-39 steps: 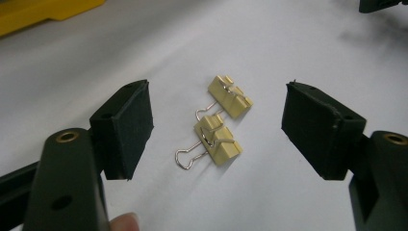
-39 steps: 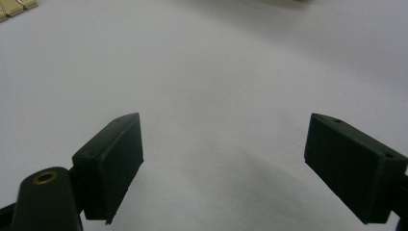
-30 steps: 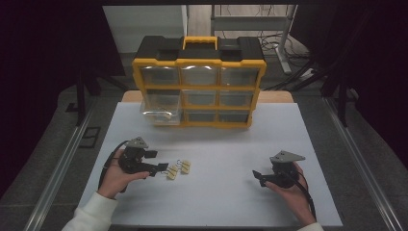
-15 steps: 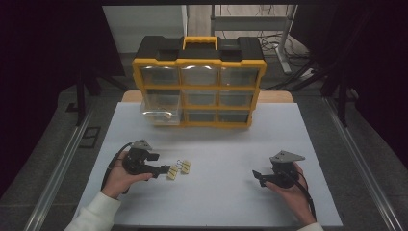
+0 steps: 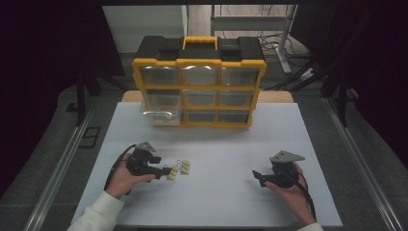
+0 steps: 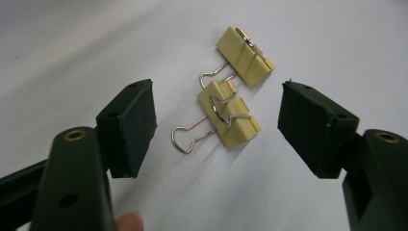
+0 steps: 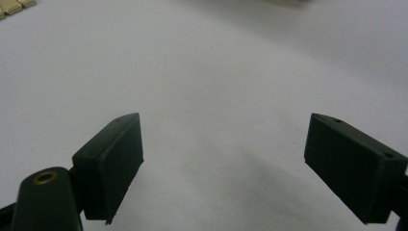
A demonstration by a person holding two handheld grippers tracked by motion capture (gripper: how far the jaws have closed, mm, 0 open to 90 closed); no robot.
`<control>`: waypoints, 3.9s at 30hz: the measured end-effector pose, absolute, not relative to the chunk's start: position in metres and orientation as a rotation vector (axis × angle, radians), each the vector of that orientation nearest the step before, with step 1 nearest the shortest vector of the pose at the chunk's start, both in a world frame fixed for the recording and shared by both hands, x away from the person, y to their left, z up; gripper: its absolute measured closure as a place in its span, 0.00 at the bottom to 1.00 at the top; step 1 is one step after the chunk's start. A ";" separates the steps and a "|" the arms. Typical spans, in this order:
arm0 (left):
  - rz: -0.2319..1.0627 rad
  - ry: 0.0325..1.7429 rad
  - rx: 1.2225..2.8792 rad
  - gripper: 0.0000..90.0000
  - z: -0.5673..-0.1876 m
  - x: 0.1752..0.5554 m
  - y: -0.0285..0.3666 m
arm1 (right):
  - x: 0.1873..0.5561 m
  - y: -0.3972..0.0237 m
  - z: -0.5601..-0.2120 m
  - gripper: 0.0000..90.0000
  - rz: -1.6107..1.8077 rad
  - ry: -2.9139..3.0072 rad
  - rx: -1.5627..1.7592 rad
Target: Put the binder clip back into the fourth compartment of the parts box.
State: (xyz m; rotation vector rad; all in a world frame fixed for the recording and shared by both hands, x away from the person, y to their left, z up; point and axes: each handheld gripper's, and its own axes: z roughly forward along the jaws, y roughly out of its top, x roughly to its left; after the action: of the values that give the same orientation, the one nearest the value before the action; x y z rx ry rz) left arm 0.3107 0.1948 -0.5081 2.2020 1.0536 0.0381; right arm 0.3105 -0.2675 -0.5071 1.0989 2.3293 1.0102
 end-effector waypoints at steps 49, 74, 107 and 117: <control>-0.088 0.972 2.161 0.98 -0.504 0.310 0.192 | 0.311 -0.267 -0.507 0.16 1.006 2.328 1.097; -0.038 0.934 2.129 0.98 -0.493 0.306 0.198 | 0.311 -0.268 -0.507 0.16 1.007 2.325 1.097; 0.094 0.900 2.018 0.98 -0.463 0.297 0.213 | 0.311 -0.268 -0.507 0.16 1.011 2.319 1.098; 0.134 0.891 1.971 0.98 -0.451 0.295 0.217 | 0.310 -0.269 -0.505 0.15 1.041 2.318 1.094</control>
State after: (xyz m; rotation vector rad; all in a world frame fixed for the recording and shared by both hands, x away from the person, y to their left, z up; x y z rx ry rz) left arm 0.2954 0.2166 -0.4512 1.9708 0.8908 0.1338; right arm 0.3099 -0.2689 -0.5045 1.0942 2.3184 1.0409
